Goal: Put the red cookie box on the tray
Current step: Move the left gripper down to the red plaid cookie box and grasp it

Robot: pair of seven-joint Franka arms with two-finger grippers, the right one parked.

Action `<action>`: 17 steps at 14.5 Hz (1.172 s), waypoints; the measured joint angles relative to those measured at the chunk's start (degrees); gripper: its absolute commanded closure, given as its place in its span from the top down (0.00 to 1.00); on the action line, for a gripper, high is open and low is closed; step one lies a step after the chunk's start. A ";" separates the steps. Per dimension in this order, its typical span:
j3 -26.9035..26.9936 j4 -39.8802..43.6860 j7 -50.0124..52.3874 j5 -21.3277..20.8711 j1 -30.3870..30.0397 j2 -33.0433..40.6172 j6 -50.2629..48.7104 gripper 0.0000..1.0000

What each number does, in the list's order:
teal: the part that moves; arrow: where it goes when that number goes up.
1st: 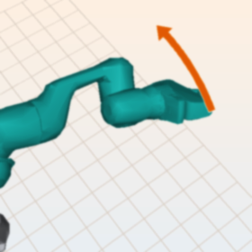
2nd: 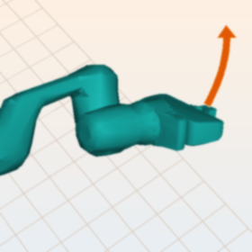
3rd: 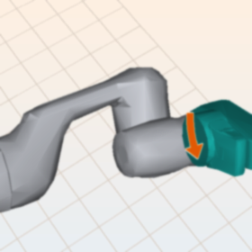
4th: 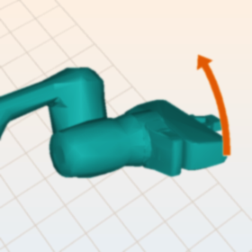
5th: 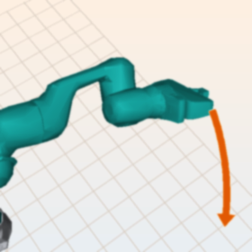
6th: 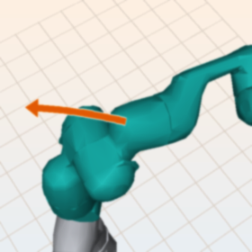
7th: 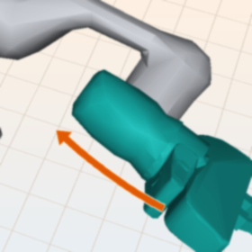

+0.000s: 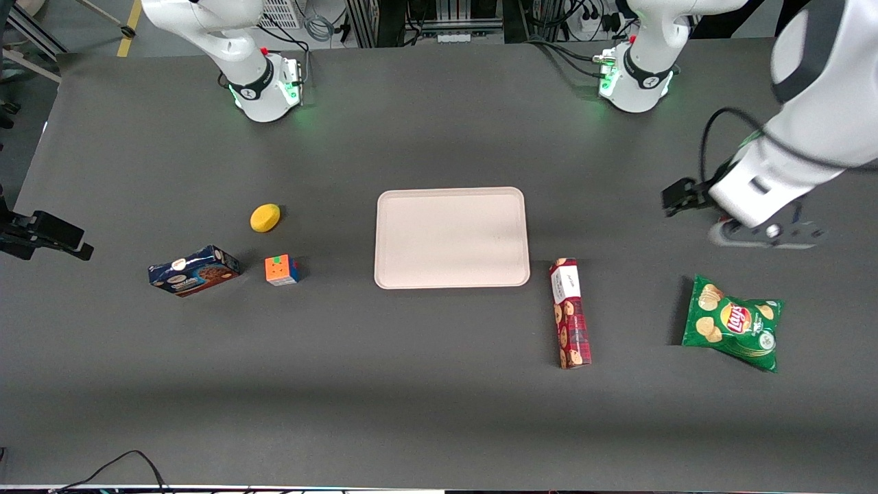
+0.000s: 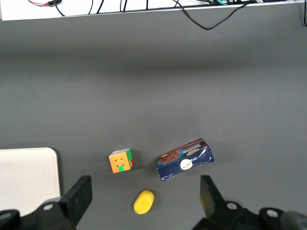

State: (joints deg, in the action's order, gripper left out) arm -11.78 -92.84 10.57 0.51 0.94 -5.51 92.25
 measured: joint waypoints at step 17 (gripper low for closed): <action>-6.59 -0.16 9.31 -2.56 1.18 -26.96 25.10 1.00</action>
State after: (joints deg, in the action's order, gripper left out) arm -18.37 -93.00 19.88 -2.05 2.12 -32.47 117.34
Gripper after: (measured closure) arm 0.000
